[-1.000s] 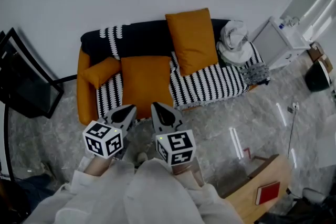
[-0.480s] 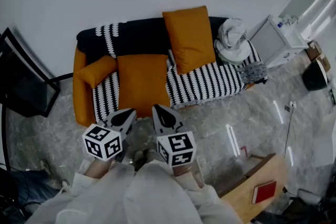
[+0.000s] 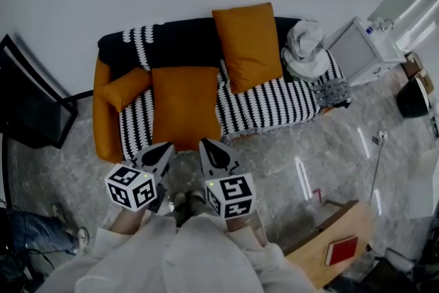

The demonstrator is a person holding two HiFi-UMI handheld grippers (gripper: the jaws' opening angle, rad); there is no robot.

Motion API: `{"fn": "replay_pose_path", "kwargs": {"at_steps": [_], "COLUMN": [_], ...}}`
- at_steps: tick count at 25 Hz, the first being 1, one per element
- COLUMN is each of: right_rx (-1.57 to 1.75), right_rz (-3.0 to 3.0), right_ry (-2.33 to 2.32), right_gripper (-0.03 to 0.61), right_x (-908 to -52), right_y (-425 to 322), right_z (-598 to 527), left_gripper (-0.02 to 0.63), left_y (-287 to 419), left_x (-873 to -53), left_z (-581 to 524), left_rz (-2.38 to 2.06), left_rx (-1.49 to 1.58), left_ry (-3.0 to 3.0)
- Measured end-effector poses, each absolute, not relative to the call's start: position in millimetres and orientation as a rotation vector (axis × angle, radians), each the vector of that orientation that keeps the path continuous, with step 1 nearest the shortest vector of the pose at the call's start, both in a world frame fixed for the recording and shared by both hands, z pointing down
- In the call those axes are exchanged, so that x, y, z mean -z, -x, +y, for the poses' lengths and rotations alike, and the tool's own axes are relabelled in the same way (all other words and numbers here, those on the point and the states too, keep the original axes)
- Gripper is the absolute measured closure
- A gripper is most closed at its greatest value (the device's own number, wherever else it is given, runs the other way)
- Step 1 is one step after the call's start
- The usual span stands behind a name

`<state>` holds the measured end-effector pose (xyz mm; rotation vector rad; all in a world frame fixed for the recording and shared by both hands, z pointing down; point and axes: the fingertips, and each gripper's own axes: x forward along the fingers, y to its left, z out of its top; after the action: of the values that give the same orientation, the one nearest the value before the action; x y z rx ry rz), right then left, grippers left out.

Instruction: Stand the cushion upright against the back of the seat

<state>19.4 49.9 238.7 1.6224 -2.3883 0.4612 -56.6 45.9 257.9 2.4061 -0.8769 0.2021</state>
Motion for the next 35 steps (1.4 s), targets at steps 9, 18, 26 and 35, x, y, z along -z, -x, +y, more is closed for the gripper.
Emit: {"fn": "replay_pose_path", "kwargs": {"at_steps": [9, 18, 26, 35], "right_rx": [-0.495, -0.500, -0.503, -0.596], "right_rz": [-2.382, -2.385, -2.367, -2.346], "right_ry": [-1.617, -1.542, -1.467, -1.446], "right_gripper": [0.565, 0.564, 0.564, 0.563], "right_x": [-253, -277, -307, -363], "right_y": [-30, -31, -32, -24], "right_z": [34, 9, -6, -11], "left_gripper": [0.606, 0.606, 0.606, 0.606], "left_y": [59, 63, 58, 63], "left_x": [-271, -289, -324, -380], "left_z": [31, 1, -12, -11], "left_rz": [-0.904, -0.918, -0.908, -0.957], "left_rx": [-0.253, -0.261, -0.282, -0.334], "left_ry": [-2.406, -2.408, -2.369, -2.294]}}
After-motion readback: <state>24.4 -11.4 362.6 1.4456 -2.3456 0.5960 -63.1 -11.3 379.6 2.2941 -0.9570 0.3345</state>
